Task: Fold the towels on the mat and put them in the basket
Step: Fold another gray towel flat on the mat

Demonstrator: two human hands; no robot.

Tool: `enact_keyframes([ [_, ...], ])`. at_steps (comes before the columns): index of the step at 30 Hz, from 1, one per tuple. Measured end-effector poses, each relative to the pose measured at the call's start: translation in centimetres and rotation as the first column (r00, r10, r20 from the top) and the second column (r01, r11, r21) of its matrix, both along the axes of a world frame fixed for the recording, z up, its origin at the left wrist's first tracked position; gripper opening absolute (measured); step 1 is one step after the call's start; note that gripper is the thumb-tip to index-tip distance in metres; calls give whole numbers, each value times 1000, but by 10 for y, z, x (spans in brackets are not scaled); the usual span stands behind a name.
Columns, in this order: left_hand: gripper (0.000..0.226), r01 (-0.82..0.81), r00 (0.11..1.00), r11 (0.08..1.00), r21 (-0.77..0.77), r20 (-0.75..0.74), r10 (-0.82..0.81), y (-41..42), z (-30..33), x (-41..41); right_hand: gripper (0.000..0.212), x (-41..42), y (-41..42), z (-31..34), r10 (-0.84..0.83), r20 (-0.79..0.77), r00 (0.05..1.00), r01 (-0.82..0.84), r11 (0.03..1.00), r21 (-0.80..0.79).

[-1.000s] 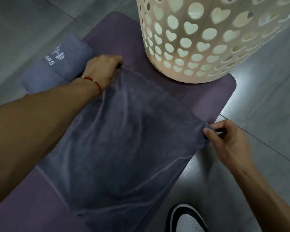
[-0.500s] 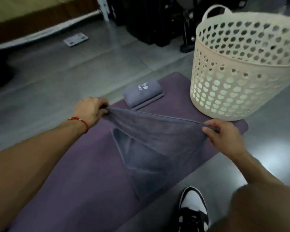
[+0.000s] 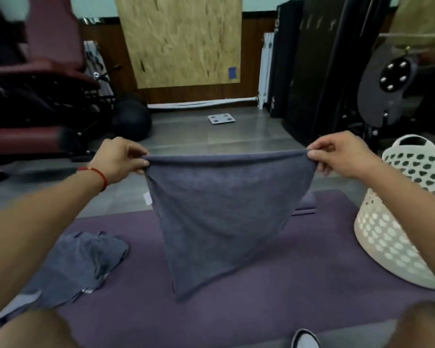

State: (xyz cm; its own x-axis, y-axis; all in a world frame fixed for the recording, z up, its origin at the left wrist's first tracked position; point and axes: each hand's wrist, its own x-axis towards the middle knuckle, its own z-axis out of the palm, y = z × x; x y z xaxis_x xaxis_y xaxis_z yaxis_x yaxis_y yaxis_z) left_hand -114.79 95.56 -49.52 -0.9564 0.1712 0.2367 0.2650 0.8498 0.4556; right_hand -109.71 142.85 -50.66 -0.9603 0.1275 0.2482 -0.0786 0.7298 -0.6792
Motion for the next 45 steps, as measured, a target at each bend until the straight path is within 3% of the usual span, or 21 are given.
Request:
enact_keyframes([
  [2, 14, -37, 999, 996, -80, 4, 37, -9, -12, 5, 7, -7, -23, -16, -3, -27, 1000, 7, 991, 131],
  [4, 20, -61, 990, 990, -127, 120, 76, -19, -31, 7, 13, -11, -41, -39, 21, 169, 985, -71, 954, 293],
  [9, 4, -99, 955, 993, -60, 276, 111, -32, -62, 3, 12, -29, -48, -45, -20, 194, 981, -30, 967, 252],
  [15, 14, -191, 863, 967, 167, 497, 84, -38, -76, -13, 12, -41, -43, -43, -48, 284, 958, -29, 965, 259],
  [19, 18, -233, 839, 939, 251, 540, 64, -29, -75, -35, 13, -61, -36, -50, -86, 273, 958, 19, 971, 239],
  [25, 12, -341, 871, 913, 225, 442, 217, -16, -93, -105, 5, -119, -42, -79, -127, 242, 962, 118, 992, 52],
  [29, 9, -439, 875, 851, 288, 350, 333, -5, -105, -149, 16, -174, -47, -99, -146, 219, 965, 190, 963, -193],
  [32, 4, -432, 899, 863, 262, 206, 387, -6, -99, -177, 20, -205, -57, -96, -185, 139, 973, 218, 934, -284],
  [35, 3, -399, 914, 878, 263, 32, 405, -11, -86, -189, 8, -221, -65, -86, -149, 47, 988, 156, 921, -357],
  [41, 7, -319, 910, 937, 141, -230, 344, -31, -104, -143, 9, -201, -66, -100, -48, -56, 997, 27, 942, -334],
  [45, 8, -277, 940, 960, 48, -193, 281, -40, -174, -89, 10, -161, -60, -163, 27, -7, 1000, -28, 963, -270],
])
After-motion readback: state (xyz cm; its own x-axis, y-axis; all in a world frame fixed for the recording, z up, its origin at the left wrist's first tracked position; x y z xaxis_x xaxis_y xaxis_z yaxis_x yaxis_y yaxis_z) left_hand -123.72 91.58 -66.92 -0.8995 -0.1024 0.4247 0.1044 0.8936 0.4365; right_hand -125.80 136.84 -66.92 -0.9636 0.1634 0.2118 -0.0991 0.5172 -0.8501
